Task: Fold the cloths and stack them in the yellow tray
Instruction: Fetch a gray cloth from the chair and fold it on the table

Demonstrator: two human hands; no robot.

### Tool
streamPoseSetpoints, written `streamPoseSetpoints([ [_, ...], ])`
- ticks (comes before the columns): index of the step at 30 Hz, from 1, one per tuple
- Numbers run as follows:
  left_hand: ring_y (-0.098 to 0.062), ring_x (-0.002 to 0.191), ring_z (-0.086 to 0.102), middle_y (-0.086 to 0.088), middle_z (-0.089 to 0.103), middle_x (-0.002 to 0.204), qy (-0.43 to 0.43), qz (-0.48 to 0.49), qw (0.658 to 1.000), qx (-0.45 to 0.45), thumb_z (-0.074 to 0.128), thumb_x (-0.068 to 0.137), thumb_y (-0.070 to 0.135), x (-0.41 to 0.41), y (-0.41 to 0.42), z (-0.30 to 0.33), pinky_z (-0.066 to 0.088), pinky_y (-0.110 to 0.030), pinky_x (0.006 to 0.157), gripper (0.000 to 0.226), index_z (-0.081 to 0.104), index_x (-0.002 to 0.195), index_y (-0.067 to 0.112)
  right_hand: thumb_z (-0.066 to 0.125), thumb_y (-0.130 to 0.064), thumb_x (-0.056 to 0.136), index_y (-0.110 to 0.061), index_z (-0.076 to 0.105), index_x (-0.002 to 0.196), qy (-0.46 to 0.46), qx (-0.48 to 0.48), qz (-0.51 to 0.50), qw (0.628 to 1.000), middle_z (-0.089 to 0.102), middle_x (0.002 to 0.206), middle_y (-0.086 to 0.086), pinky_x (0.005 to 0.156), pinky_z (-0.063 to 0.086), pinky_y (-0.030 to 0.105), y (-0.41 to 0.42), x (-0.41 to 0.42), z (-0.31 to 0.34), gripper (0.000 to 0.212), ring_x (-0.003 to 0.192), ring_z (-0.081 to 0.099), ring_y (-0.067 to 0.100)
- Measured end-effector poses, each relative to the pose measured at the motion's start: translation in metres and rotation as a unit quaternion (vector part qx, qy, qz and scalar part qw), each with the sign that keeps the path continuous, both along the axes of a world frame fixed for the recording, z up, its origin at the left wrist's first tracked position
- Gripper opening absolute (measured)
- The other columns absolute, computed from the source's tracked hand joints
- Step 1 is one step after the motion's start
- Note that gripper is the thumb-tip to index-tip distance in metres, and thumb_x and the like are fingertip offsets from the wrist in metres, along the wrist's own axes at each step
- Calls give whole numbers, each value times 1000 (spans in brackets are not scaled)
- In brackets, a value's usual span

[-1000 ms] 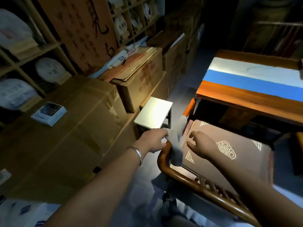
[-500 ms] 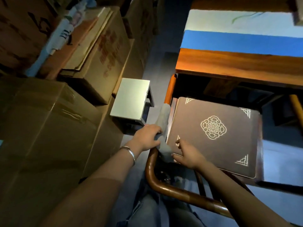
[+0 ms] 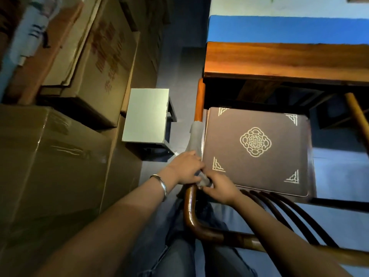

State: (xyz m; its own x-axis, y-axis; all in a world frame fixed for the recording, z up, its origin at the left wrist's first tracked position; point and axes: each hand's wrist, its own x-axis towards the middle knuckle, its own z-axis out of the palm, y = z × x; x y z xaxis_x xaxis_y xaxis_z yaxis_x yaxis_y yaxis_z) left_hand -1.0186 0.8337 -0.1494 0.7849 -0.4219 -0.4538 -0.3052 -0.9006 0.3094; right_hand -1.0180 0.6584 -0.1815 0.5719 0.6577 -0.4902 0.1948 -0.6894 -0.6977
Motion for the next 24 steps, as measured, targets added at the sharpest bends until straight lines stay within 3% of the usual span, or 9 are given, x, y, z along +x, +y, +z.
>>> streamPoseSetpoints([
  [3, -20, 85, 57, -2, 64, 84, 34, 46, 998, -28, 60, 82, 37, 1, 14, 9, 48, -36, 77, 20, 62, 82, 17, 64, -24, 83, -11, 61, 98, -27, -25, -25, 999, 66, 97, 9, 75, 46, 34, -6, 2, 6, 19, 89, 61, 25],
  [7, -17, 74, 57, 0, 61, 80, 92, 113, 987, -71, 57, 87, 45, -7, 41, 20, 44, -31, 66, 28, 61, 84, 17, 62, -28, 86, -13, 63, 95, -30, -47, -28, 998, 62, 87, 4, 65, 38, 30, -15, 5, 18, 17, 78, 56, 20],
  [11, -15, 70, 53, -11, 63, 85, 126, 182, 965, -140, 59, 88, 45, -10, 64, 31, 44, -32, 66, 34, 61, 86, 10, 58, -32, 90, -14, 65, 98, -13, -67, -69, 995, 66, 85, 10, 69, 49, 39, -26, 7, 42, 21, 76, 61, 22],
  [14, -15, 72, 54, -12, 63, 85, 117, 223, 947, -200, 62, 86, 42, 1, 66, 46, 45, -31, 66, 30, 62, 81, 13, 59, -32, 90, -15, 61, 82, -41, -67, -116, 990, 60, 73, 8, 62, 43, 35, -40, 8, 64, 19, 70, 58, 23],
  [17, -15, 74, 56, -4, 60, 78, 83, 199, 948, -232, 65, 85, 39, 25, 48, 67, 47, -35, 69, 24, 61, 72, 19, 57, -33, 90, -10, 60, 82, -80, -82, -163, 980, 62, 76, 12, 62, 40, 37, -59, 11, 89, 24, 72, 57, 26],
  [20, -24, 82, 60, -13, 64, 86, 59, 153, 955, -248, 65, 86, 37, 51, 17, 90, 48, -43, 74, 30, 65, 80, 8, 52, -31, 94, -8, 58, 91, -124, -82, -204, 968, 64, 85, 13, 69, 44, 40, -86, 14, 116, 24, 79, 58, 27],
  [24, -21, 82, 60, -12, 65, 86, 27, 86, 958, -273, 63, 88, 36, 81, -40, 124, 45, -38, 74, 30, 66, 80, 7, 43, -34, 98, -35, 44, 81, -194, -71, -261, 943, 53, 77, -11, 63, 35, 25, -137, 13, 158, 17, 74, 52, 12],
])
